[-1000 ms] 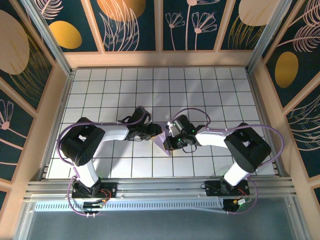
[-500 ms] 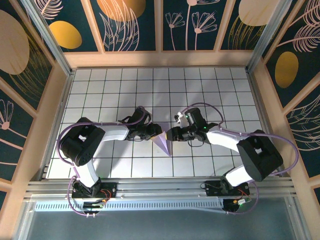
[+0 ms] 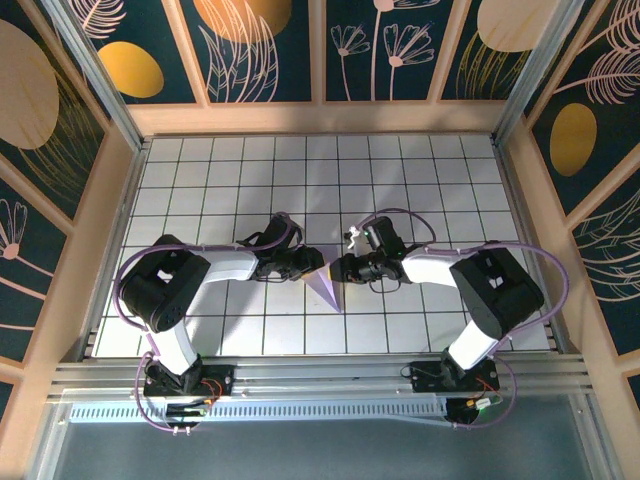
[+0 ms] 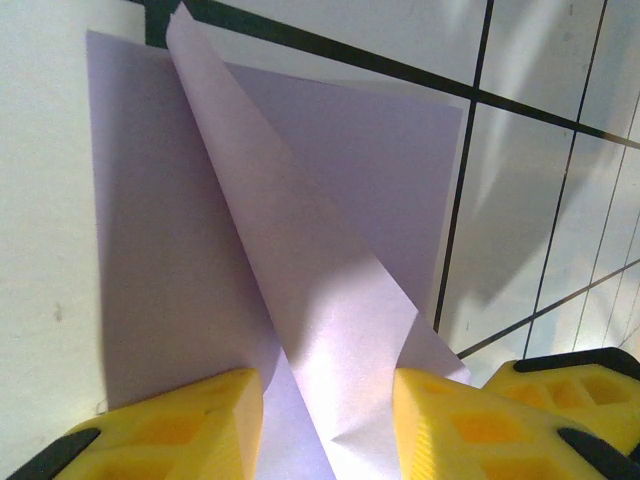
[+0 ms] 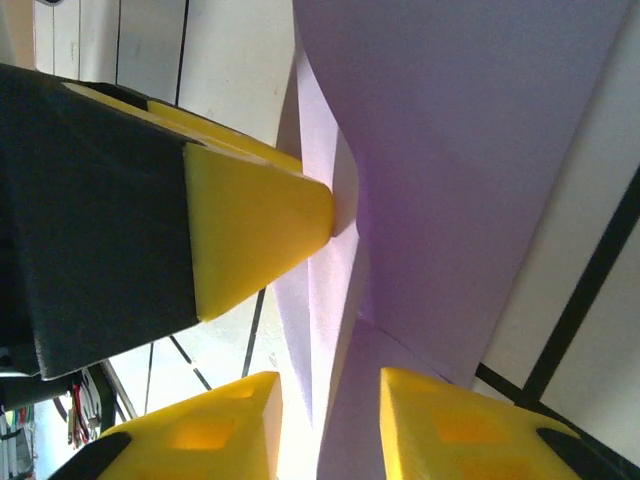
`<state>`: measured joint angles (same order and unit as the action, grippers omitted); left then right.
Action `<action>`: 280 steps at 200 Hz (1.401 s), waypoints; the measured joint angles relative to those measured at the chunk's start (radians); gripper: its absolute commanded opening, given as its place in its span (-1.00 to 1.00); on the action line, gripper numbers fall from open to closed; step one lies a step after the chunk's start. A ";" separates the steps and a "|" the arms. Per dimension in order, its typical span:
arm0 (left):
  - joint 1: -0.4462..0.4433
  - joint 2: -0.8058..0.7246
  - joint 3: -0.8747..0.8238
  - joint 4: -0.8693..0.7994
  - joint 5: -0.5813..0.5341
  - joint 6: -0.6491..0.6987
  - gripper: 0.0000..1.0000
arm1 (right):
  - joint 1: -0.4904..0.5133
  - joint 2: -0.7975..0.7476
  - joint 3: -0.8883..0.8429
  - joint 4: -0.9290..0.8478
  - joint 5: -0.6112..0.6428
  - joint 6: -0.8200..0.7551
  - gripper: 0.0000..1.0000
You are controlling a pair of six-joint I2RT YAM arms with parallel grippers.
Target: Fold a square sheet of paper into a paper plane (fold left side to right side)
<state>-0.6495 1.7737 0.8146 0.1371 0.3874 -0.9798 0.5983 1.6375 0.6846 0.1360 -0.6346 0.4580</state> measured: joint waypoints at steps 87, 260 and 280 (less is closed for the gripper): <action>-0.002 0.000 0.000 0.000 -0.003 0.000 -0.21 | 0.002 0.022 0.001 0.018 -0.007 0.013 -0.71; -0.002 0.000 0.000 -0.001 -0.003 0.000 -0.20 | 0.004 0.026 0.014 -0.013 0.050 0.015 -1.00; -0.002 0.000 0.000 0.000 -0.003 0.000 -0.20 | 0.004 0.036 0.016 -0.017 0.055 0.012 -1.00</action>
<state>-0.6514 1.7737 0.8146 0.1368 0.3847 -0.9798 0.6022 1.6733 0.7002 0.1188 -0.5800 0.4702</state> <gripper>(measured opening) 0.398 0.051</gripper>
